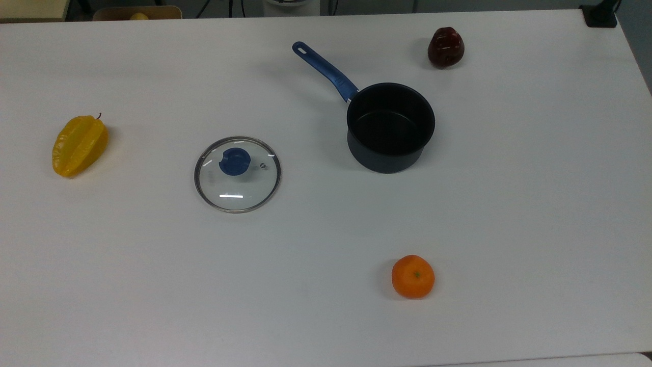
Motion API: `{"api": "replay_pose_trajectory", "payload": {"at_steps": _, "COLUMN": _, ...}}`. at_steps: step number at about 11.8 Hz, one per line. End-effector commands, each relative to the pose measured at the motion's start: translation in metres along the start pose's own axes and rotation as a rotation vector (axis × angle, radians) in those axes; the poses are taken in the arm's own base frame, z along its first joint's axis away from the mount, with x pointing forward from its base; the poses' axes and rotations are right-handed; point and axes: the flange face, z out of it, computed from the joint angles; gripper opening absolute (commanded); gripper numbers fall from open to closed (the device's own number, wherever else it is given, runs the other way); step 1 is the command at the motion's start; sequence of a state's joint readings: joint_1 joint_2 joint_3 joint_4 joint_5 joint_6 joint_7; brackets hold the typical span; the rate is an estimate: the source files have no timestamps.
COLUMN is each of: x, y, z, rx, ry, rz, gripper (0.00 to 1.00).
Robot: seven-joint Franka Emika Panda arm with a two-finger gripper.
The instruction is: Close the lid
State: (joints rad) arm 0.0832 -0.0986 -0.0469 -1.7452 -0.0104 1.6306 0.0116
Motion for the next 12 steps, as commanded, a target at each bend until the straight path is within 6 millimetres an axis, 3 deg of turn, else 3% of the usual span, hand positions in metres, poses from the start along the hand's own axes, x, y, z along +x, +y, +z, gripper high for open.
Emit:
{"api": "replay_pose_trajectory", "payload": {"at_steps": 1, "x": 0.001, "y": -0.001, "z": 0.001, "rx": 0.011, "ry": 0.022, "rz": -0.007, "gripper": 1.00}}
{"api": "replay_pose_trajectory", "payload": {"at_steps": 3, "x": 0.011, "y": 0.016, "z": 0.013, "rx": 0.018, "ry": 0.100, "rz": 0.054, "gripper": 1.00}}
{"api": "replay_pose_trajectory", "payload": {"at_steps": 5, "x": 0.024, "y": 0.033, "z": 0.043, "rx": 0.021, "ry": 0.161, "rz": 0.151, "gripper": 1.00}}
{"api": "replay_pose_trajectory", "payload": {"at_steps": 8, "x": 0.048, "y": 0.046, "z": 0.107, "rx": 0.018, "ry": 0.232, "rz": 0.280, "gripper": 1.00}}
{"api": "replay_pose_trajectory", "payload": {"at_steps": 12, "x": 0.084, "y": 0.045, "z": 0.189, "rx": 0.002, "ry": 0.292, "rz": 0.278, "gripper": 1.00}}
